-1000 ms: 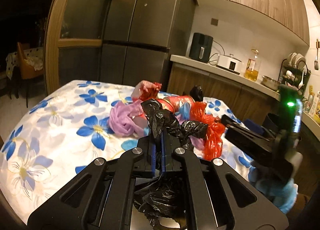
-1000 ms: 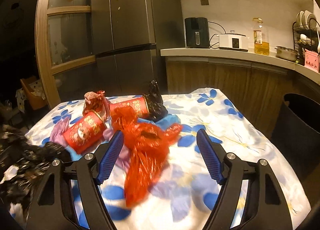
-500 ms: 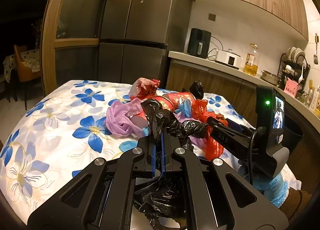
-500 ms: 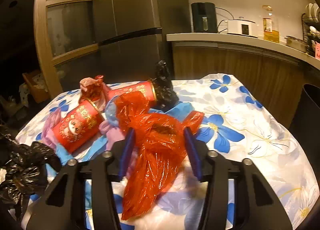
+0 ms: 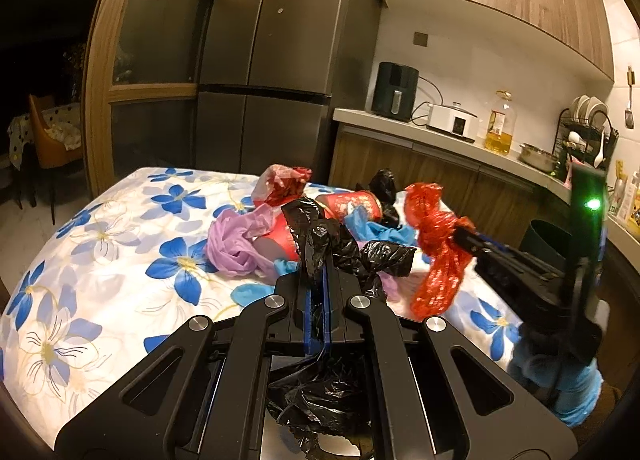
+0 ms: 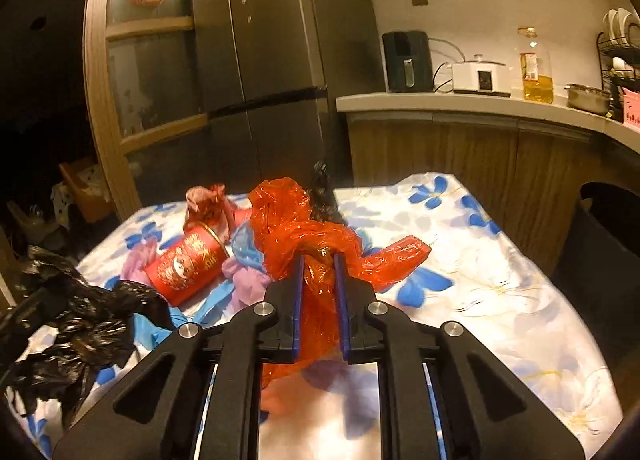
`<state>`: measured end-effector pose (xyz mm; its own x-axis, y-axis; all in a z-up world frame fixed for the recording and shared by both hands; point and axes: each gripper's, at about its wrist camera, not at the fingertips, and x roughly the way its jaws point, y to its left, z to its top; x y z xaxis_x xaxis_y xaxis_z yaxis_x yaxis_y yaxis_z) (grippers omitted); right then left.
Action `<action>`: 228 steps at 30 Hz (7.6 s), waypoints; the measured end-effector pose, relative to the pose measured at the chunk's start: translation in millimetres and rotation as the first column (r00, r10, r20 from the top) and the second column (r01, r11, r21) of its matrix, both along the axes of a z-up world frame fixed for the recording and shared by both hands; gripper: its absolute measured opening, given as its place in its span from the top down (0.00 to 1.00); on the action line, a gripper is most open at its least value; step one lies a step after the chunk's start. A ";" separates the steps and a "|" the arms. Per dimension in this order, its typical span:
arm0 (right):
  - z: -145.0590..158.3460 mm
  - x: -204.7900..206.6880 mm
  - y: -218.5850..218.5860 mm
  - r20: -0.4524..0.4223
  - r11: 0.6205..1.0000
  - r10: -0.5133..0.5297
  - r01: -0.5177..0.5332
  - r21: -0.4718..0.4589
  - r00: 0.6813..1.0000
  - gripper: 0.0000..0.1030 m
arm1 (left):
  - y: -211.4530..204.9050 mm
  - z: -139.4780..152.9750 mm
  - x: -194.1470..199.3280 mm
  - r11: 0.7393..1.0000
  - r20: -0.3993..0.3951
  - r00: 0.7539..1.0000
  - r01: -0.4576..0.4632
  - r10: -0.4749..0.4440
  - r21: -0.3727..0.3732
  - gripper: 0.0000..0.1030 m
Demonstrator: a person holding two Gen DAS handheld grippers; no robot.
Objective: Collect trash
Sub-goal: 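Lift and carry the black bag and red cellophane over the black bin, then open both tools to drop the black bag and red cellophane into the bin, then move both tools away from the bin back toward the sheet, then grasp a blue glove with the left tool while the right tool grasps a pink glove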
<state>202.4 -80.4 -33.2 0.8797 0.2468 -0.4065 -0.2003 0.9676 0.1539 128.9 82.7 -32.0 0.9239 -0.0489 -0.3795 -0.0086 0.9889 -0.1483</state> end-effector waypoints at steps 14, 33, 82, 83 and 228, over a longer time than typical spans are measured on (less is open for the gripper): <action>30.3 -57.4 -58.3 0.081 0.999 -0.043 0.041 0.024 0.996 0.86 | -47.7 14.1 -3.9 0.997 0.024 0.997 0.067 -0.068 0.036 0.97; 50.9 -84.0 -156.2 0.144 0.974 -0.226 0.224 0.029 0.964 0.86 | -156.6 39.3 28.7 0.965 0.089 0.961 0.255 -0.260 0.065 0.97; 59.2 -45.2 -312.4 0.183 0.857 -0.513 0.513 0.052 0.839 0.85 | -372.1 44.9 121.1 0.846 0.127 0.836 0.532 -0.533 0.048 0.97; 59.2 -44.1 -314.2 0.181 0.859 -0.510 0.510 0.054 0.841 0.85 | -373.3 44.3 122.4 0.845 0.126 0.836 0.533 -0.534 0.044 0.97; -43.7 45.5 60.5 -0.130 0.987 0.143 -0.151 -0.052 0.981 0.94 | 22.3 -26.5 27.9 0.993 -0.068 0.995 -0.080 0.074 -0.085 0.90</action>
<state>247.9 -19.8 -76.9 0.7768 0.3407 -0.5296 -0.3237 0.9374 0.1284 156.8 105.0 -58.5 0.9000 -0.0141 -0.4357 -0.0968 0.9681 -0.2312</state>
